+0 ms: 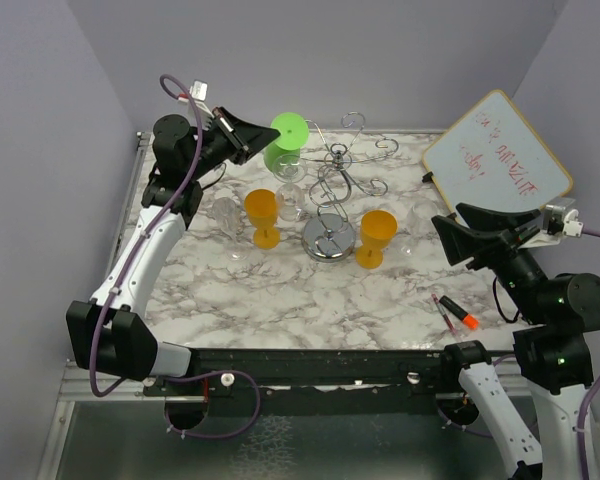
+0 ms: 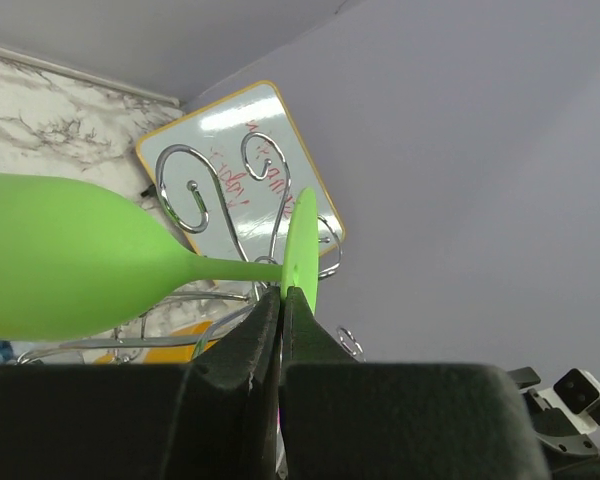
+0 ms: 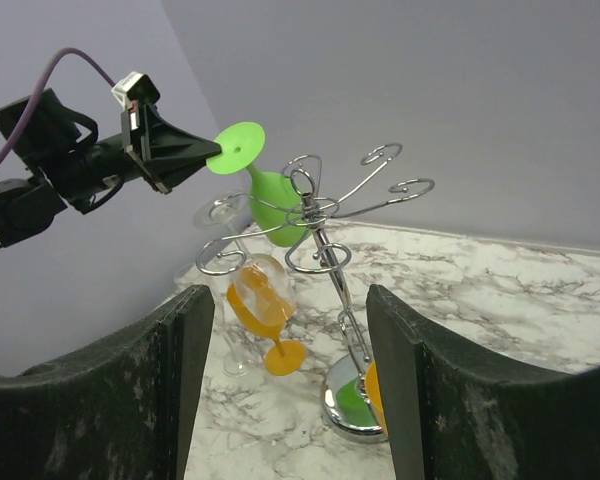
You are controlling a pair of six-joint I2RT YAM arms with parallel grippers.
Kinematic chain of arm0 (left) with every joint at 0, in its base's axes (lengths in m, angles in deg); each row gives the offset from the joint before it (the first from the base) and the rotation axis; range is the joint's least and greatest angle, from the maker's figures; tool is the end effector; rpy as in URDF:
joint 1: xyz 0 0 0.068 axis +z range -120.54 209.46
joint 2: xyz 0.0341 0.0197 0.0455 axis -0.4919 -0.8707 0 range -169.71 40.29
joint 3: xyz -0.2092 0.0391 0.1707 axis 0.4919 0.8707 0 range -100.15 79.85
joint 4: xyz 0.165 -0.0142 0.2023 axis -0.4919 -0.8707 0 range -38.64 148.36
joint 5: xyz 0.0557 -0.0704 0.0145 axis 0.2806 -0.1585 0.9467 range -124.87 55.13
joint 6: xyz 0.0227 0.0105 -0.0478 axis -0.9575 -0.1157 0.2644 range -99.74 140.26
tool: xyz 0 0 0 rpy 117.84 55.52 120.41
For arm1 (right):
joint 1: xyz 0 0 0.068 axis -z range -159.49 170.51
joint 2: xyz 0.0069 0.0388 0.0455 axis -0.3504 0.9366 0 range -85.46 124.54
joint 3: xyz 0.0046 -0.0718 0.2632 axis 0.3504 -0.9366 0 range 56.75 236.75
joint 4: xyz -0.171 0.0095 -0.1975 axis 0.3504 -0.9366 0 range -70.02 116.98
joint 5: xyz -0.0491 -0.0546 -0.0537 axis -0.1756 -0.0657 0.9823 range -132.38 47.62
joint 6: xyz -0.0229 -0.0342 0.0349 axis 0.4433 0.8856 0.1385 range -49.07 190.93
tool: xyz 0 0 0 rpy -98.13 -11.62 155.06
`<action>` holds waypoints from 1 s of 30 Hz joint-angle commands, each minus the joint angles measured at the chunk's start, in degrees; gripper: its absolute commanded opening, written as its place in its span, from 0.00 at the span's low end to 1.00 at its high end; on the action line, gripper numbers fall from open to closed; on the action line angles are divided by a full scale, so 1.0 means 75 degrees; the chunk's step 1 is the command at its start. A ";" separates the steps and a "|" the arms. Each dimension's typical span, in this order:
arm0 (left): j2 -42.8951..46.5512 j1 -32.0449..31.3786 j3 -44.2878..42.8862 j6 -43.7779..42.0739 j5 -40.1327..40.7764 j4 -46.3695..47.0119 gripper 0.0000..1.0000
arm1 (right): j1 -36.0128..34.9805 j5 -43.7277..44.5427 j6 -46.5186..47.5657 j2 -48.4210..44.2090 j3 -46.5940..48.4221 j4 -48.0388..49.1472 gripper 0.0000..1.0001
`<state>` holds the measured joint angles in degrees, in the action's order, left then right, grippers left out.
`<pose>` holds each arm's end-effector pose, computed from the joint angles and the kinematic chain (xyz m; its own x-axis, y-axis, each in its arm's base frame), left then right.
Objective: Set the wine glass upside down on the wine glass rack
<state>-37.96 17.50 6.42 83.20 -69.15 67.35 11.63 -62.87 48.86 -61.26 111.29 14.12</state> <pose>0.3074 -0.0857 0.4187 -0.6095 -0.6230 -0.4902 0.3914 0.3012 -0.8695 0.0601 0.0219 0.4295 0.0967 0.3714 -0.9234 -0.5512 0.7925 0.2611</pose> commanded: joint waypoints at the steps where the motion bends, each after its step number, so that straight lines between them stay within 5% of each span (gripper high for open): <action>1: -0.0048 0.0010 -0.0407 0.0101 -0.0370 -0.0118 0.00 | -0.0011 -0.0312 -0.0117 -0.0108 -0.0078 0.0296 0.67; 13: -0.0341 -0.0008 -0.0092 0.1234 -0.0986 0.0728 0.00 | -0.0011 -0.0236 -0.0118 -0.0181 -0.0300 0.0363 0.67; 30: -0.1460 -0.0148 -0.1089 0.1474 -0.1111 0.0893 0.00 | -0.0011 -0.0216 -0.0208 -0.0005 -0.0510 0.0601 0.67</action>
<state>-47.71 16.60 2.23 93.41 -76.21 71.48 11.63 -63.94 48.14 -61.85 108.14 16.85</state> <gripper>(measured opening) 0.007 0.673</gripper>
